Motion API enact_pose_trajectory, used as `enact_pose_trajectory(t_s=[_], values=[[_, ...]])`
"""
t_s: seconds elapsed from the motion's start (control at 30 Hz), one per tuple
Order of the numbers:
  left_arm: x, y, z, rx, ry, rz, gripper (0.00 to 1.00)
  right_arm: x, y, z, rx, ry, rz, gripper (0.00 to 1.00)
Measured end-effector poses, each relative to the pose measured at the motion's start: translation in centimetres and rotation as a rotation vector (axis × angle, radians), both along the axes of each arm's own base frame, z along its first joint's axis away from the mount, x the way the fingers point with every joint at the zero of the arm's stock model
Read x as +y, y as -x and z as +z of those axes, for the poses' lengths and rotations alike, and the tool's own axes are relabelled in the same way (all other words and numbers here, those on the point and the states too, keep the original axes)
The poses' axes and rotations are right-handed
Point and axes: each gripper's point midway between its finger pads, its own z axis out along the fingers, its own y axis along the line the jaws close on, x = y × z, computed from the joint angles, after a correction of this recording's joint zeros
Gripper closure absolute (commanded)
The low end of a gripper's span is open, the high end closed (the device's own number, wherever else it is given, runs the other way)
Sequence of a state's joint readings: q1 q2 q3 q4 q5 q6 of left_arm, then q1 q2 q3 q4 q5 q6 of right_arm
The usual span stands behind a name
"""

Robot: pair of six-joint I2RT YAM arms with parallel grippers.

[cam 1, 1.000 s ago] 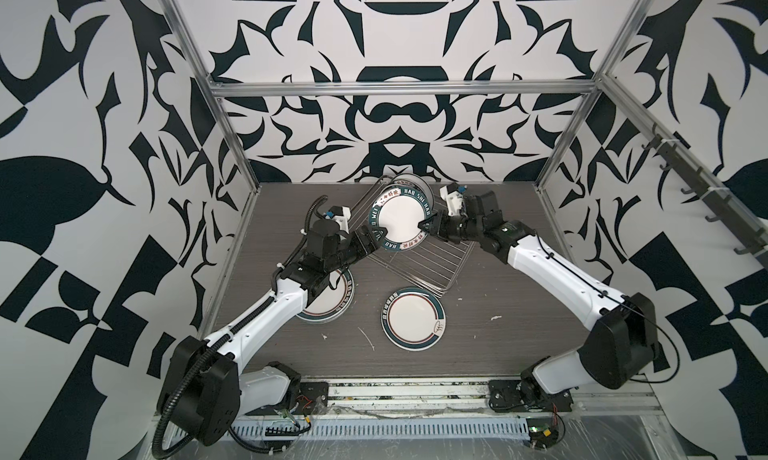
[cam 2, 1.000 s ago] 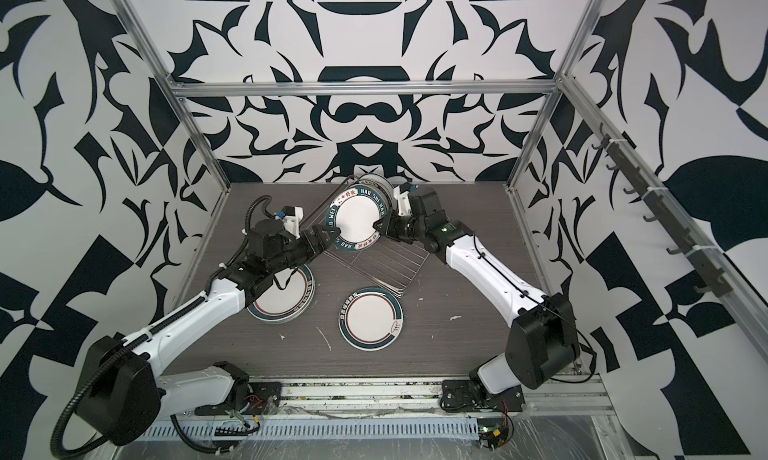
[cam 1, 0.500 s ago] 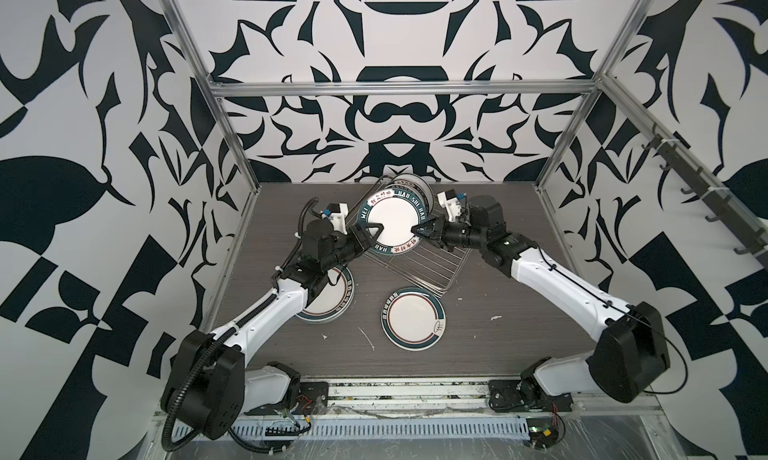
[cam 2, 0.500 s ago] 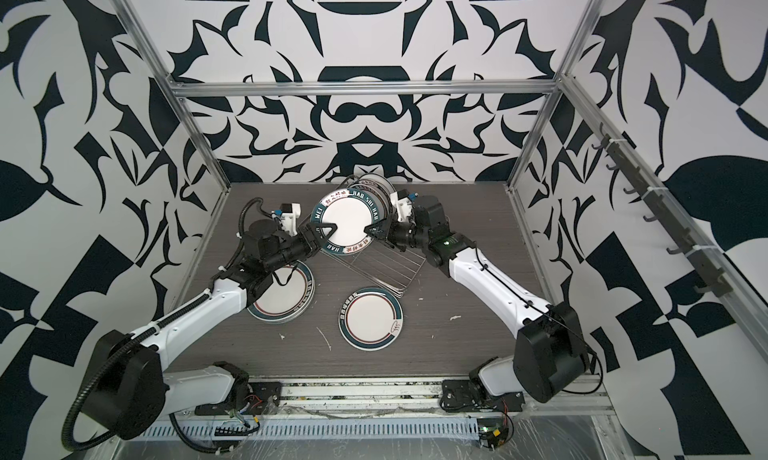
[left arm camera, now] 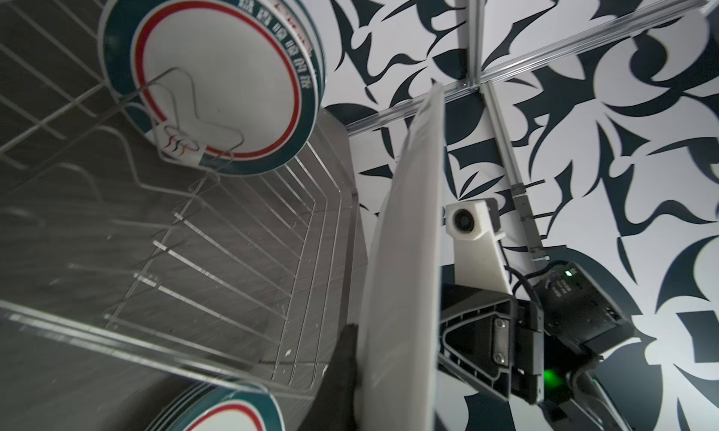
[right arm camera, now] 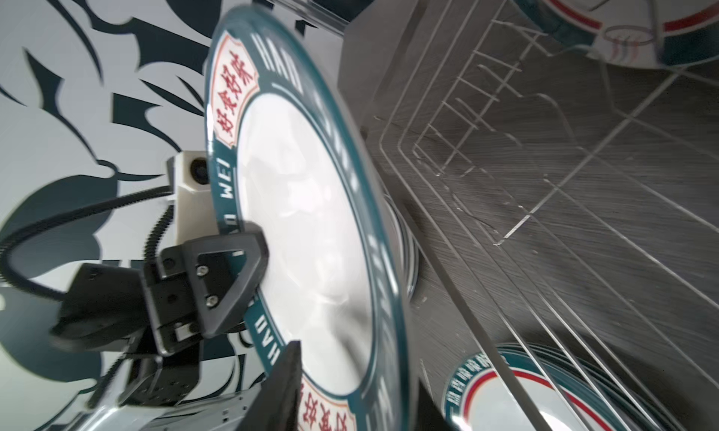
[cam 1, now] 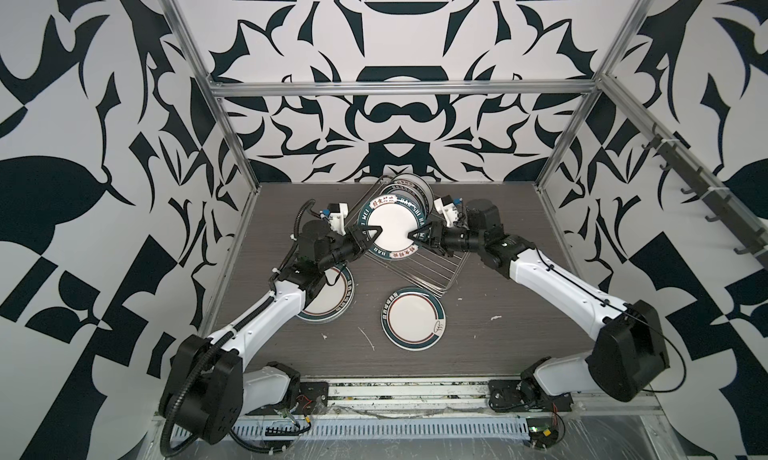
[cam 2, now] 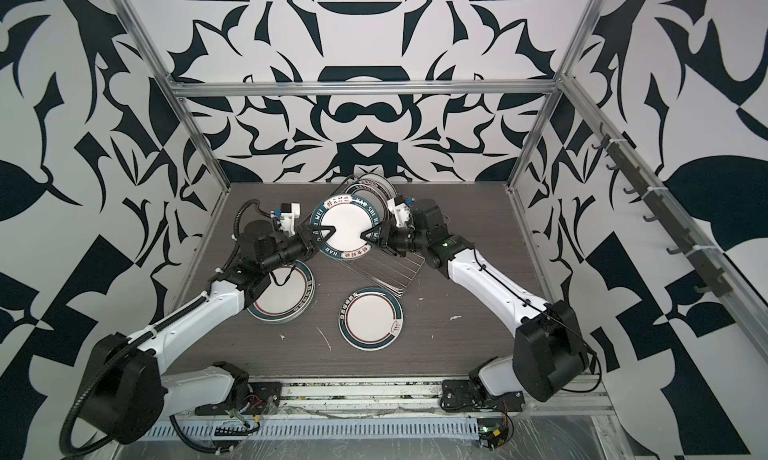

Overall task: Unload the plates from the dish rack
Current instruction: 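Grip the plate edge with the left gripper while the right gripper holds it, then lower the plate onto the cloud-logo stack with the left while the right returns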

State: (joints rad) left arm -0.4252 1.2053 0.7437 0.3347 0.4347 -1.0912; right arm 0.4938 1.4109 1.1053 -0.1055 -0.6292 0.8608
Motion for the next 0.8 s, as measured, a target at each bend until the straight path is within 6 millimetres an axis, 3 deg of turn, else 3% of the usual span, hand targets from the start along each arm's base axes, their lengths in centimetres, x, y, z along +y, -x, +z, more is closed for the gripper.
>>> enact_pose_trajectory(t_s=[0.3,0.43,0.6,0.8], values=[[3.4,7.5,-1.0,0.167,-0.184,-0.050,1.00,-3.9,-2.6,2.9,-0.172,0.270,-0.113,0.51],[4.2,11.4,-3.5,0.249,-0.244,-0.111,1.00,-6.2,-4.1,4.2,-0.249,0.413,-0.181,0.50],[3.9,15.1,-8.7,0.400,-0.335,-0.198,1.00,-8.4,-5.5,2.0,-0.241,0.586,-0.227,0.50],[1.9,17.1,-12.7,0.485,-0.440,-0.294,1.00,-10.0,-6.2,-1.7,-0.178,0.732,-0.228,0.50]])
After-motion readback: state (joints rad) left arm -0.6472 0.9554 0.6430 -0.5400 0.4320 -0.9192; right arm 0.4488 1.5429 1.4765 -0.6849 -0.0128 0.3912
